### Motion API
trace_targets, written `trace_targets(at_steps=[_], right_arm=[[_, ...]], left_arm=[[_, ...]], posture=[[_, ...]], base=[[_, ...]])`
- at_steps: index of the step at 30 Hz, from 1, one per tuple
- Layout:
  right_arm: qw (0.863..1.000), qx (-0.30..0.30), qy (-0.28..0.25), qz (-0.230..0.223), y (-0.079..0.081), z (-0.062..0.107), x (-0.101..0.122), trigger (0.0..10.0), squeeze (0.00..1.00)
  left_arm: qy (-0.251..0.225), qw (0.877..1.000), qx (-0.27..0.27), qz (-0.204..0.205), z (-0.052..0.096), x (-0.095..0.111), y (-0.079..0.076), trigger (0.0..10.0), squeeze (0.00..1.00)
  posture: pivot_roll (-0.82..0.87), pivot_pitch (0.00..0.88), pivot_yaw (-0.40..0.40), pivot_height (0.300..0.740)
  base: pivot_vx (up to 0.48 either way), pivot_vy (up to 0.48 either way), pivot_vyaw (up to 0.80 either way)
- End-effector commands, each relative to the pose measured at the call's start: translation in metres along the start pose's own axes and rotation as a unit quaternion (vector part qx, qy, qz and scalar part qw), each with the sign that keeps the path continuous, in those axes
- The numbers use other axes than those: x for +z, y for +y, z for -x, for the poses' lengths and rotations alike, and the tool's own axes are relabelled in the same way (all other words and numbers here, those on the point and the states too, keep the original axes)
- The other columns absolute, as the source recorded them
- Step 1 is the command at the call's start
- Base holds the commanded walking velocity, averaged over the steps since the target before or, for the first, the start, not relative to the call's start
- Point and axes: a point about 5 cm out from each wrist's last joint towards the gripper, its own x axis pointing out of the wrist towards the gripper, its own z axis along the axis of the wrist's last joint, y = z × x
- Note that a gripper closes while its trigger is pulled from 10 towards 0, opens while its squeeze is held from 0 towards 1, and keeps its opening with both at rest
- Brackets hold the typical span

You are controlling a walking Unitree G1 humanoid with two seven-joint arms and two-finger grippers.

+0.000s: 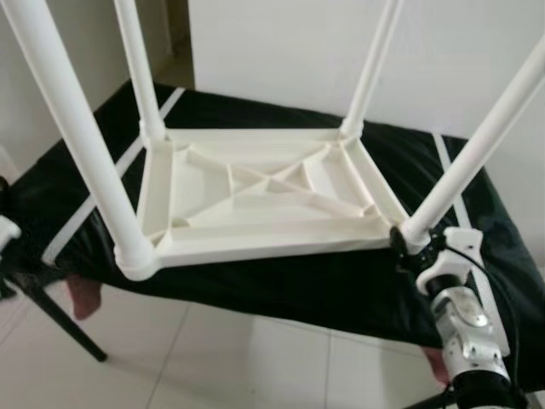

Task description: Building children table

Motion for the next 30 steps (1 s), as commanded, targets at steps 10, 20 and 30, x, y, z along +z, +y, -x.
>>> trace_targets(at_steps=[10,20,30], right_arm=[[1.0,0.012,-0.004,-0.001,0.02,0.004,-0.006,10.0,0.0],[1.0,-0.005,-0.017,-0.005,0.035,0.009,-0.008,10.0,0.0],[0.999,-0.04,-0.006,0.01,0.038,0.02,-0.013,10.0,0.0]], left_arm=[[-0.131,0.979,0.12,0.104,-0.047,0.034,0.022,10.0,0.0],[-0.198,0.966,0.068,0.151,-0.11,0.063,-0.025,10.0,0.0],[-0.201,0.965,-0.012,0.171,-0.142,0.063,-0.082,10.0,0.0]], posture=[[0.08,0.0,-0.04,0.74],[0.03,0.007,0.025,0.74],[-0.03,0.024,0.072,0.74]], base=[[0.0,0.0,0.0],[0.0,0.0,0.0],[0.0,0.0,0.0]])
